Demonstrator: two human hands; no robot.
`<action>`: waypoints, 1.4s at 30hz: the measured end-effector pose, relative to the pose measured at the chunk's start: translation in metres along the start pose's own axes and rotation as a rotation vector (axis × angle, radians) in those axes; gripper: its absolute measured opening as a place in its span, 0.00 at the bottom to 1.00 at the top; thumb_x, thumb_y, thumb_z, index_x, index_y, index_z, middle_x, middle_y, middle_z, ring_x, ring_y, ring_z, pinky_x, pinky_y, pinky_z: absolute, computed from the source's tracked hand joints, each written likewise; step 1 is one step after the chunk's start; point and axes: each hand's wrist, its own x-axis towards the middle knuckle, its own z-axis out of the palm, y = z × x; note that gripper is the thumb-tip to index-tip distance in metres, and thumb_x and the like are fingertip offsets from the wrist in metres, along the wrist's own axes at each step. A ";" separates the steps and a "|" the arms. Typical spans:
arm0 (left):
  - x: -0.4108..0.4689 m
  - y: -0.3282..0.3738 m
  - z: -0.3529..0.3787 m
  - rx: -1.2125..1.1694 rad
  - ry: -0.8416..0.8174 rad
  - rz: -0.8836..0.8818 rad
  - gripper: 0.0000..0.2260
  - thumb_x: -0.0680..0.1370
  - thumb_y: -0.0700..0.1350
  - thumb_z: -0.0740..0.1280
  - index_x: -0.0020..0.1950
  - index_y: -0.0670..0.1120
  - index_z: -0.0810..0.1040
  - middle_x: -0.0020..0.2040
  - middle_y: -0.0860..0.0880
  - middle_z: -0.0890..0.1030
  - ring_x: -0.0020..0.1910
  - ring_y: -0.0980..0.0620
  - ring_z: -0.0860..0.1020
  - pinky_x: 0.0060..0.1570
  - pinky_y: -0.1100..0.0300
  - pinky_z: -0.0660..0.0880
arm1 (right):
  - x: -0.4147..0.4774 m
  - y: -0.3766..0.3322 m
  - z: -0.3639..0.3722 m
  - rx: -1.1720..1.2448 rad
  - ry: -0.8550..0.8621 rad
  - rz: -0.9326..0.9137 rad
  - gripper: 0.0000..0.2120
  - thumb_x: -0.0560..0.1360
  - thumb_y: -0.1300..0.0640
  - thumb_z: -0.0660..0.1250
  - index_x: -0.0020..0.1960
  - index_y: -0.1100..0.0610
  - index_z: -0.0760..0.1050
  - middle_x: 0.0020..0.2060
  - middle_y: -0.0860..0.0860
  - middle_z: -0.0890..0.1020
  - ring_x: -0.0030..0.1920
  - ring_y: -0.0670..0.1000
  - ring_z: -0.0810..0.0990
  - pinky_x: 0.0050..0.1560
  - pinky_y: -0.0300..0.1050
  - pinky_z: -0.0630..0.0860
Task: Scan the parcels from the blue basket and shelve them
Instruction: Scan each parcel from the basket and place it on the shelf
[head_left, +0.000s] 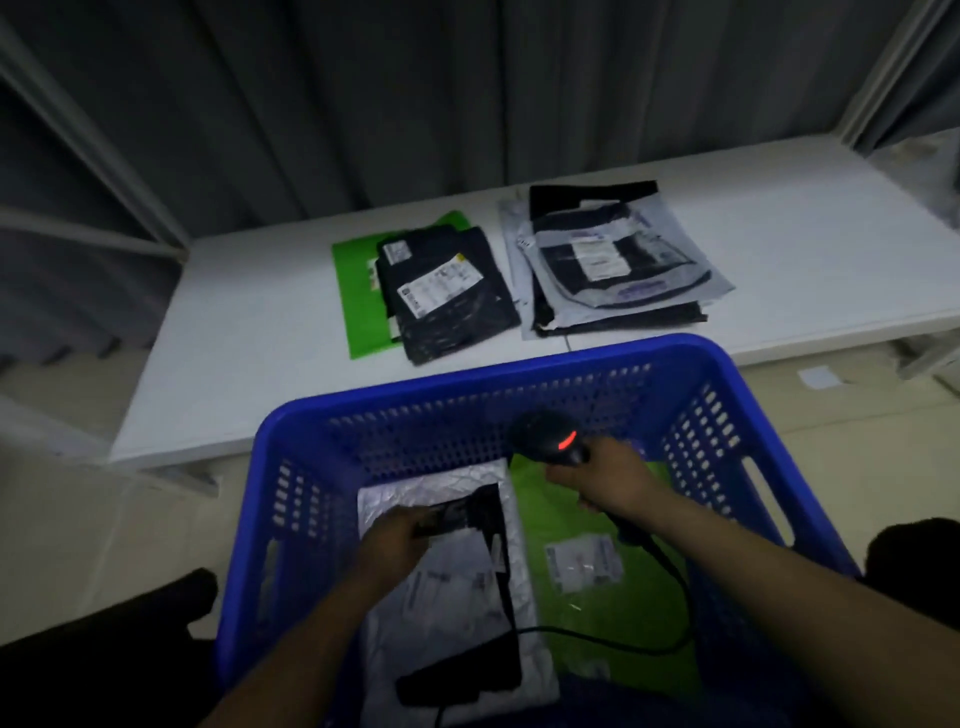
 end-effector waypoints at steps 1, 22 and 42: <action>0.002 -0.017 0.008 0.040 -0.055 -0.033 0.23 0.78 0.44 0.67 0.73 0.43 0.68 0.66 0.41 0.75 0.63 0.45 0.75 0.58 0.65 0.69 | -0.001 0.006 0.011 -0.024 -0.015 0.007 0.11 0.73 0.52 0.73 0.37 0.54 0.74 0.30 0.53 0.79 0.25 0.45 0.76 0.29 0.35 0.70; 0.039 -0.111 0.100 0.044 -0.024 -0.161 0.08 0.81 0.45 0.61 0.53 0.48 0.80 0.48 0.52 0.77 0.48 0.51 0.77 0.44 0.62 0.71 | 0.025 0.071 0.120 -0.005 -0.104 0.216 0.14 0.73 0.52 0.74 0.49 0.63 0.80 0.40 0.56 0.82 0.41 0.52 0.79 0.44 0.47 0.76; -0.067 0.016 -0.041 -0.312 0.546 0.021 0.07 0.79 0.38 0.62 0.44 0.46 0.78 0.39 0.52 0.80 0.37 0.59 0.75 0.35 0.63 0.68 | -0.097 -0.002 0.025 -0.139 -0.041 -0.200 0.15 0.73 0.49 0.72 0.45 0.61 0.78 0.31 0.51 0.78 0.30 0.47 0.76 0.37 0.44 0.74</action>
